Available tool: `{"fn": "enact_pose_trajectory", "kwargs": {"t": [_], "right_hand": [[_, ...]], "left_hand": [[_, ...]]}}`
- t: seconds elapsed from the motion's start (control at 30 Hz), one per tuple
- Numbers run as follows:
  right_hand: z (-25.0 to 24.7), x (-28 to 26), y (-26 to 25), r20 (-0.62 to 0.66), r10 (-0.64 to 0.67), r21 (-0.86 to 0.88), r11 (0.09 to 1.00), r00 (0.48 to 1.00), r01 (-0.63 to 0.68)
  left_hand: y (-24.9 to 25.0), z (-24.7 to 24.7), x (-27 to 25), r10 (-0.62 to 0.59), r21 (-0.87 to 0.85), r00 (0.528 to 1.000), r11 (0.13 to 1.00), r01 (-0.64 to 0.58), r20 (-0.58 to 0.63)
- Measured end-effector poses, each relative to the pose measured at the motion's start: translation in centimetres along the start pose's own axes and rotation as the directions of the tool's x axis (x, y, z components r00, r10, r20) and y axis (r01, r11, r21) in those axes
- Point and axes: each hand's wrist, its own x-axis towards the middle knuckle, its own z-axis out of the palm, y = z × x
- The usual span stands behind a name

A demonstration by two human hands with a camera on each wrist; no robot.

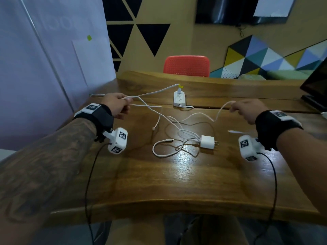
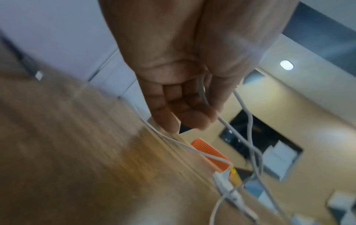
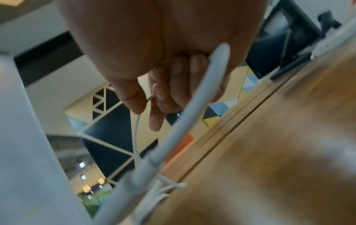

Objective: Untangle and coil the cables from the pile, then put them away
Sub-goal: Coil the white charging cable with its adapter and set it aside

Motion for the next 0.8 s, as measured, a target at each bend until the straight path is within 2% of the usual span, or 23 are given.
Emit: {"fn": "enact_pose_trajectory", "kwargs": {"t": [0.1,0.17,0.27,0.37,0.43,0.53,0.6,0.67,0.8], "right_hand": [[-1.1,-0.5,-3.1,0.004,-0.069,0.310,0.949,0.998,0.064],[-2.2,-1.2,-5.8,-0.016,-0.149,0.468,0.873,0.989,0.139],[-3.9,-2.8,-9.6,-0.052,-0.304,0.602,0.750,0.951,0.273],[-5.7,-5.0,-13.2,-0.045,-0.457,0.692,0.627,0.888,0.358],[-6.9,-6.8,-15.3,-0.027,-0.546,0.738,0.555,0.837,0.385],[-8.2,-9.2,-17.9,-0.038,-0.631,0.769,0.477,0.775,0.426],[-8.9,-10.0,-18.9,-0.066,-0.643,0.790,0.433,0.763,0.434],[-9.7,-10.4,-19.3,-0.092,-0.645,0.842,0.356,0.758,0.406],[-11.5,-11.0,-18.1,-0.111,-0.622,0.979,0.067,0.775,0.195]], "left_hand": [[0.4,0.4,-0.7,-0.017,0.361,0.978,0.930,-0.061,0.208],[1.4,0.7,-1.1,-0.057,0.446,0.942,0.889,-0.103,0.331],[3.9,1.5,-2.0,0.056,0.415,0.931,0.885,-0.213,0.360],[6.3,3.4,-3.2,0.244,0.326,0.932,0.887,-0.326,0.268],[8.2,4.9,-4.0,0.340,0.290,0.913,0.871,-0.397,0.227],[11.2,7.4,-5.7,0.398,0.234,0.872,0.853,-0.466,0.285],[12.2,8.9,-6.5,0.365,0.222,0.860,0.861,-0.458,0.357],[11.9,10.2,-6.5,0.305,0.229,0.871,0.883,-0.410,0.386],[9.7,10.4,-6.4,0.174,0.040,0.924,0.979,-0.199,0.342]]}}
